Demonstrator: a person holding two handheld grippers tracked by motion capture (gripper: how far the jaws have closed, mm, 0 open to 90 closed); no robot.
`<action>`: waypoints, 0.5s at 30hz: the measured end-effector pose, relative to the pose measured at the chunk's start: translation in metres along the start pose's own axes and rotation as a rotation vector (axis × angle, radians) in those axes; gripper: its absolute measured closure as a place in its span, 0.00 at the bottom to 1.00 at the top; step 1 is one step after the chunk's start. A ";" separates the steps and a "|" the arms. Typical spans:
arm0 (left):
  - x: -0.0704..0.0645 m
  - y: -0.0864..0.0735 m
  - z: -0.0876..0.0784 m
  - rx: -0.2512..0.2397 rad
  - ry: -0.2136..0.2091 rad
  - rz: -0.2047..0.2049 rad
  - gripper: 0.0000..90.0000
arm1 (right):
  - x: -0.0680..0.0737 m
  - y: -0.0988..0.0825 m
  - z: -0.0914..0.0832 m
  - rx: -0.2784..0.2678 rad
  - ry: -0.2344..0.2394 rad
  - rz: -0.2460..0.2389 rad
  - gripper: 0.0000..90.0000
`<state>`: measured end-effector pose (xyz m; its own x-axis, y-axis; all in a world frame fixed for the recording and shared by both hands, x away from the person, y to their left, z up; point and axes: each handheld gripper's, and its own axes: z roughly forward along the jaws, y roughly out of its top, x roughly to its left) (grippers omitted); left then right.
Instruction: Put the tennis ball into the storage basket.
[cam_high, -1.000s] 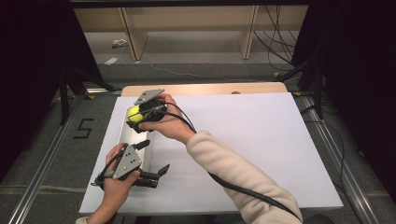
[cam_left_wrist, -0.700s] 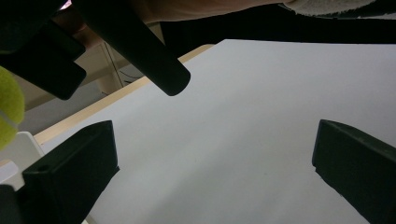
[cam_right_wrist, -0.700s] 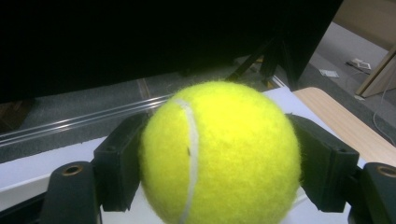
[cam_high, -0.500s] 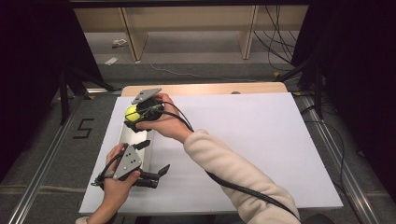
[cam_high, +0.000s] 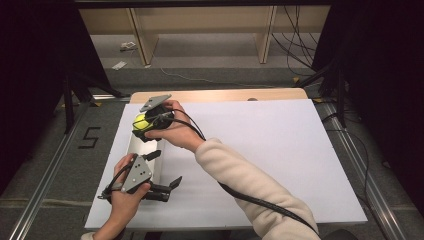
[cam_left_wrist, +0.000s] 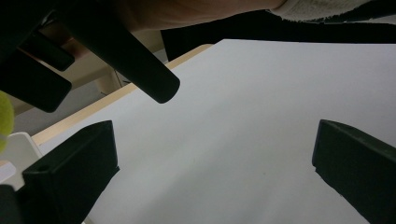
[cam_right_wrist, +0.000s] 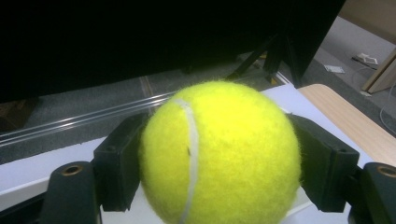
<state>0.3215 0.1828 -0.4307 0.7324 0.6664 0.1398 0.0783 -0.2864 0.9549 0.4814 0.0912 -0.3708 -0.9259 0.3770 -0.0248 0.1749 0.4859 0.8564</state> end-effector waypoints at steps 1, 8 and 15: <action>0.000 0.000 0.000 -0.002 0.000 -0.002 0.00 | 0.000 0.000 0.001 0.002 0.002 -0.001 0.29; 0.000 0.000 0.000 0.000 -0.001 0.000 0.00 | -0.001 0.000 0.002 0.006 0.006 -0.004 0.29; 0.000 0.000 0.000 0.000 0.000 -0.001 0.00 | -0.002 -0.001 0.005 0.008 0.009 -0.003 0.29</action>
<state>0.3216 0.1825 -0.4310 0.7323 0.6666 0.1393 0.0784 -0.2857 0.9551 0.4846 0.0944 -0.3742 -0.9295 0.3681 -0.0228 0.1744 0.4932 0.8522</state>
